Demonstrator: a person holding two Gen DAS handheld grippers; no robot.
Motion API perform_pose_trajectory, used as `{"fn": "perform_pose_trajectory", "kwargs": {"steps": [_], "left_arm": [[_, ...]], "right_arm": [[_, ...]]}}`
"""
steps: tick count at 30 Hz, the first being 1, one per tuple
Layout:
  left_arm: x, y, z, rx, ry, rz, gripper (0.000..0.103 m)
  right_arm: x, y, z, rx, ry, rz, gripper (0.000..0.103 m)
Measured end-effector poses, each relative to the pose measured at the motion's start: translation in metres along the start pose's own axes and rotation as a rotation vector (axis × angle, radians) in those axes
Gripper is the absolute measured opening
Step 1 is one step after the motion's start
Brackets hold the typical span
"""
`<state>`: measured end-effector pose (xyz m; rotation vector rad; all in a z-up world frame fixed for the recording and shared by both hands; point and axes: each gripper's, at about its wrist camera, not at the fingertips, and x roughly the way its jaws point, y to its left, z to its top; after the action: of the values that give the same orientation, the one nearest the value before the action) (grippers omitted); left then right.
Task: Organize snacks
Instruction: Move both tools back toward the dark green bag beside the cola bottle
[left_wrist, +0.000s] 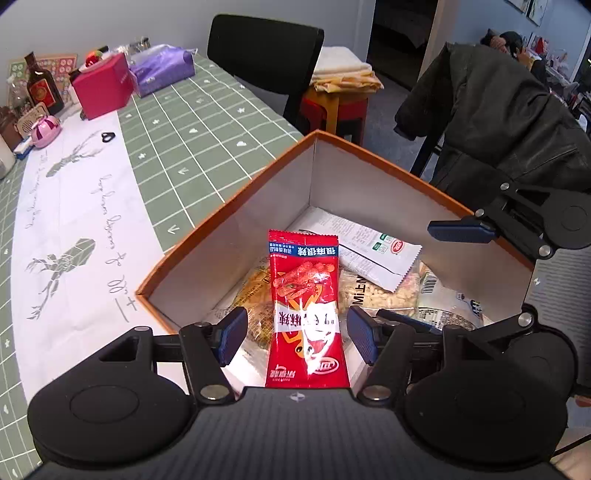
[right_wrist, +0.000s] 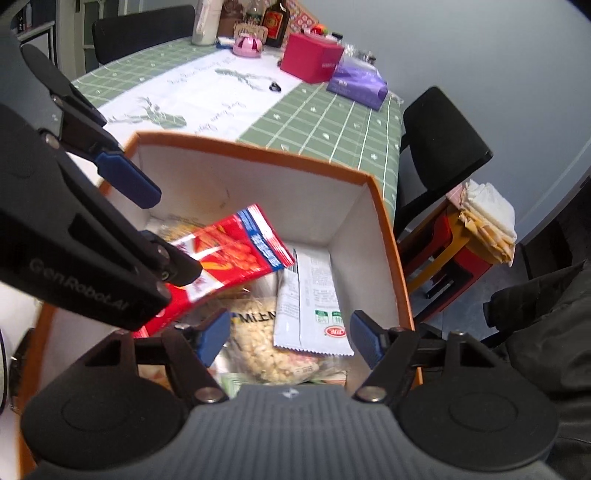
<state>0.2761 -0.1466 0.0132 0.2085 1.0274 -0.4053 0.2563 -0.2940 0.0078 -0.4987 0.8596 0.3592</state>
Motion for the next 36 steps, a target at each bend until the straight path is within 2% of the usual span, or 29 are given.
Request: {"fn": "perform_pose_trajectory", "kwargs": {"steps": [8, 15, 19, 21, 23, 27, 29, 31, 33, 36], "left_arm": [[-0.052, 0.002, -0.028, -0.001, -0.061, 0.019, 0.073], [-0.094, 0.007, -0.074, -0.018, -0.116, 0.003, 0.073], [-0.106, 0.012, -0.104, -0.046, -0.146, -0.002, 0.073], [-0.107, 0.016, -0.119, -0.064, -0.154, -0.003, 0.073], [-0.106, 0.020, -0.135, -0.075, -0.160, 0.000, 0.073], [-0.098, 0.026, -0.163, -0.085, -0.164, 0.021, 0.073], [-0.093, 0.029, -0.176, -0.085, -0.166, 0.023, 0.073], [-0.088, 0.032, -0.188, -0.093, -0.160, 0.022, 0.073], [-0.083, 0.036, -0.199, -0.106, -0.163, 0.038, 0.073], [-0.075, 0.041, -0.208, -0.098, -0.175, 0.055, 0.073]], "right_arm": [[-0.043, 0.022, -0.005, 0.066, -0.077, -0.027, 0.071], [-0.083, 0.059, -0.021, 0.123, -0.194, 0.013, 0.072], [-0.098, 0.088, -0.038, 0.135, -0.263, 0.002, 0.071], [-0.101, 0.100, -0.048, 0.154, -0.291, 0.002, 0.069], [-0.103, 0.113, -0.059, 0.180, -0.308, 0.016, 0.064], [-0.102, 0.145, -0.080, 0.197, -0.344, 0.044, 0.062], [-0.102, 0.165, -0.088, 0.143, -0.384, 0.004, 0.062], [-0.097, 0.181, -0.090, 0.085, -0.391, -0.029, 0.056], [-0.090, 0.194, -0.093, 0.031, -0.393, -0.053, 0.056], [-0.073, 0.196, -0.094, 0.053, -0.358, -0.012, 0.056]]}}
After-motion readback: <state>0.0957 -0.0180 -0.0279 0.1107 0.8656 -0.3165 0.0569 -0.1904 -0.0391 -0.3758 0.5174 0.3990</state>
